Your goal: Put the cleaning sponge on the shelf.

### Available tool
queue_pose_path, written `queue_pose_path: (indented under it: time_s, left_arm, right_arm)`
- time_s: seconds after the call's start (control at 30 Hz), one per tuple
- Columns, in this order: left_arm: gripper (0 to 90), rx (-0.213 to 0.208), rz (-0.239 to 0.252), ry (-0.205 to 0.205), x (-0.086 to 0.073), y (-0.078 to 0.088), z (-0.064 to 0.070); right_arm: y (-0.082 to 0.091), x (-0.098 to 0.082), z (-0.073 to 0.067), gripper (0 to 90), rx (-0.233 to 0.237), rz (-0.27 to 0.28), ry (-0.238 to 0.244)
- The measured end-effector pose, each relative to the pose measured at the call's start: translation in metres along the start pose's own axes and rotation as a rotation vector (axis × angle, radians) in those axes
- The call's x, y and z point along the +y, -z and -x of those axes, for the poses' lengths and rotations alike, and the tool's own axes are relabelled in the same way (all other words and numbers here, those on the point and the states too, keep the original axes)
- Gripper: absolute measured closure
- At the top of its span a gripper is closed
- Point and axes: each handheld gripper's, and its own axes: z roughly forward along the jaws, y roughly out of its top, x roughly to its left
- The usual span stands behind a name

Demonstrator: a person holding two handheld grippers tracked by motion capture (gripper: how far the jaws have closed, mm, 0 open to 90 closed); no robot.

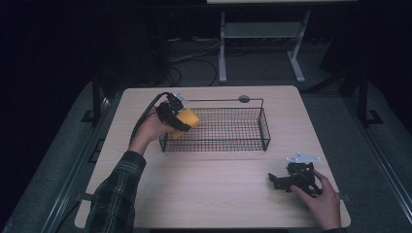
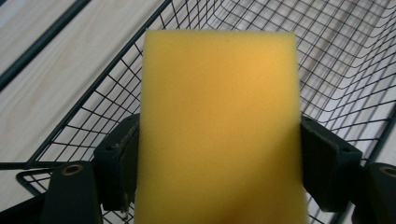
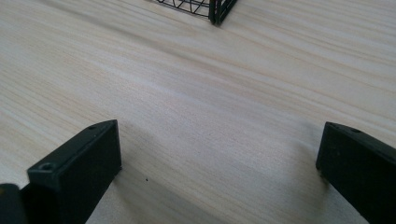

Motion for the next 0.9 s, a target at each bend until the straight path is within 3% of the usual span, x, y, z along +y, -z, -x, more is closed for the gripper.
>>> queue_pose_path:
  time_s: [0.57, 0.9]
  left_arm:
    - [23.9, -0.017, -0.043, 0.043, -0.013, -0.026, -0.006]
    - [23.6, -0.019, -0.069, 0.032, -0.015, -0.033, -0.004]
  right_arm:
    - [0.0, 0.0, 0.0, 0.0, 0.0, 0.0, 0.0]
    - [0.0, 0.0, 0.0, 0.0, 0.0, 0.0, 0.001]
